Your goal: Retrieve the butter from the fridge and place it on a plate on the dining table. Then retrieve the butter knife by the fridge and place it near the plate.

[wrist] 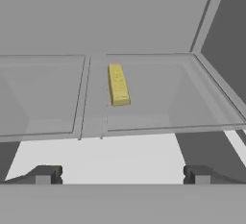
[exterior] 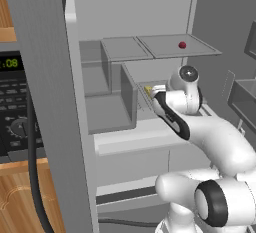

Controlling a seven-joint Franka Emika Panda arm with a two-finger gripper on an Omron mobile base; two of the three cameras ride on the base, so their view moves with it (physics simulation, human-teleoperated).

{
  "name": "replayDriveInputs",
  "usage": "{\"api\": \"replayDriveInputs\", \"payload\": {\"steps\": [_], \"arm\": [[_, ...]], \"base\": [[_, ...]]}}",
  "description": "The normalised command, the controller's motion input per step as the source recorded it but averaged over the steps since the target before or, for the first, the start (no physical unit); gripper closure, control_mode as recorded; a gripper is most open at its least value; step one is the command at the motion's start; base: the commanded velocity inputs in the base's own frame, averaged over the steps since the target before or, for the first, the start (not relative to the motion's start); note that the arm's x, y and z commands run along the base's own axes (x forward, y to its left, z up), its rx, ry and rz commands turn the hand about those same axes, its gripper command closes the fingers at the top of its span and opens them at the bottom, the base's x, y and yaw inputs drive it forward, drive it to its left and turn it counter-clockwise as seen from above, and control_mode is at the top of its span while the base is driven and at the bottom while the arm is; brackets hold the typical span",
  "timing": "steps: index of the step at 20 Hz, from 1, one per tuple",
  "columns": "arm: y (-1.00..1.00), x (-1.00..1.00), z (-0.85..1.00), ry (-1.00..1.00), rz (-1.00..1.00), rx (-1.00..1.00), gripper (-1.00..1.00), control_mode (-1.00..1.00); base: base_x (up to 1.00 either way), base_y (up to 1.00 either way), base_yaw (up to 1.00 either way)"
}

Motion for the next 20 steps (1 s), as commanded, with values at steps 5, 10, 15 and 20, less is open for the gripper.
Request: {"api": "replayDriveInputs", "payload": {"steps": [5, 10, 15, 20], "arm": [[-0.01, 0.45, -0.03, 0.00, 0.00, 0.00, -1.00, -1.00], [0.00, 0.39, -0.23, 0.00, 0.00, 0.00, -1.00, -1.00], [0.00, 0.35, -0.31, 0.00, 0.00, 0.00, -1.00, -1.00], [0.00, 0.30, -0.11, 0.01, 0.00, 0.00, -1.00, -1.00]], "base": [[0.00, 0.00, 0.00], [0.00, 0.00, 0.00], [0.00, 0.00, 0.00], [0.00, 0.00, 0.00]]}}
